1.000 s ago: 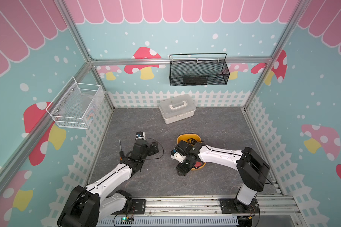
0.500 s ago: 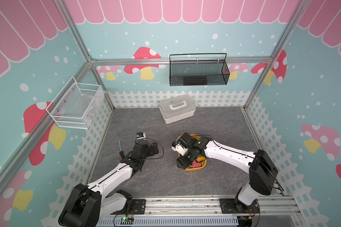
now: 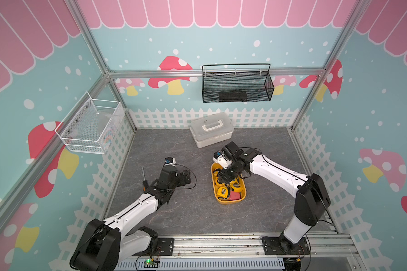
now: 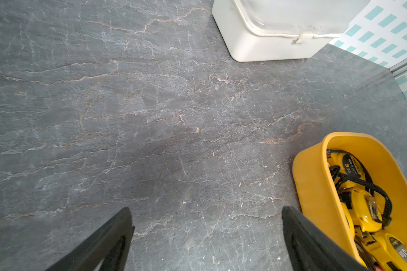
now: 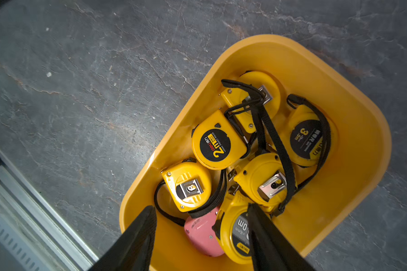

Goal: Take the tape measure out of the storage box
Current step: Pick up the tape measure from the storage box.

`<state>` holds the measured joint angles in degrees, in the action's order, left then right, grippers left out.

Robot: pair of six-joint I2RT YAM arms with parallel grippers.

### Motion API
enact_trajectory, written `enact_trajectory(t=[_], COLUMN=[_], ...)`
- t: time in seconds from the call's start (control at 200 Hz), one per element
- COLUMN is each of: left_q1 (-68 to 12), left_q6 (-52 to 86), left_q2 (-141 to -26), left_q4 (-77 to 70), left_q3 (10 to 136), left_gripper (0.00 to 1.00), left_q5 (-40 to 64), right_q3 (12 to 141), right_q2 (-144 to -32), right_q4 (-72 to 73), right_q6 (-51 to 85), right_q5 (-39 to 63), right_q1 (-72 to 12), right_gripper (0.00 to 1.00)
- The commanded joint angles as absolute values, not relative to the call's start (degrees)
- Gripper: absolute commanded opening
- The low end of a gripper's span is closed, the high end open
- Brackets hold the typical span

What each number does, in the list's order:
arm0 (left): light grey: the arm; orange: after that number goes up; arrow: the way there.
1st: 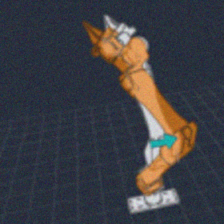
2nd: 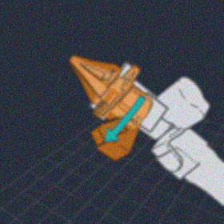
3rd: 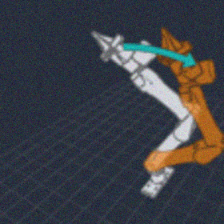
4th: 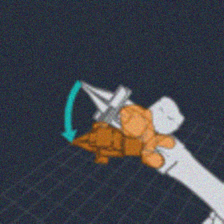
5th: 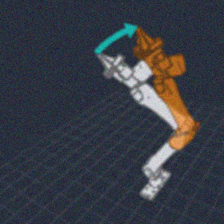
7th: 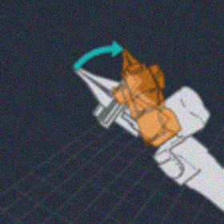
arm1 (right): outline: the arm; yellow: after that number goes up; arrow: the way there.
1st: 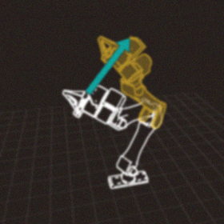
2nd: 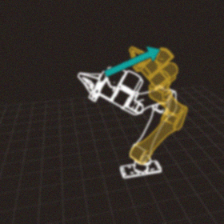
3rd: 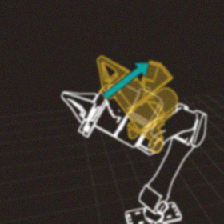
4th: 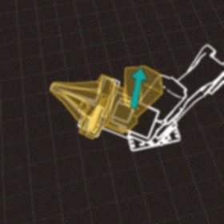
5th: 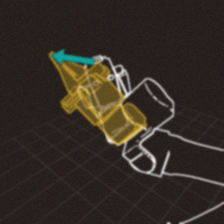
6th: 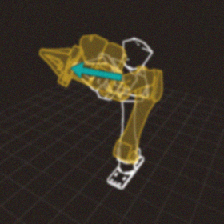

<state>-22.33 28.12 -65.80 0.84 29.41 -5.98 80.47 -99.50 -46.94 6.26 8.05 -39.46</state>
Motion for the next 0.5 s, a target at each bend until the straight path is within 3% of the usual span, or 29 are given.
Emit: enact_trajectory(t=[0.0, 0.495], left_q1=[-22.68, -22.35], left_q6=[28.48, 28.83], left_q2=[-66.44, -65.57], left_q4=[0.98, 3.38], left_q3=[30.31, 32.35], left_gripper=[0.99, 0.99], left_q5=[-4.10, -3.94], right_q3=[82.07, 86.56], right_q2=[-102.35, -112.00], right_q4=[-47.72, -47.54], right_q6=[3.70, -8.58], right_q5=[8.57, 8.17], right_q1=[-39.64, -40.51], right_gripper=[0.62, 0.63])
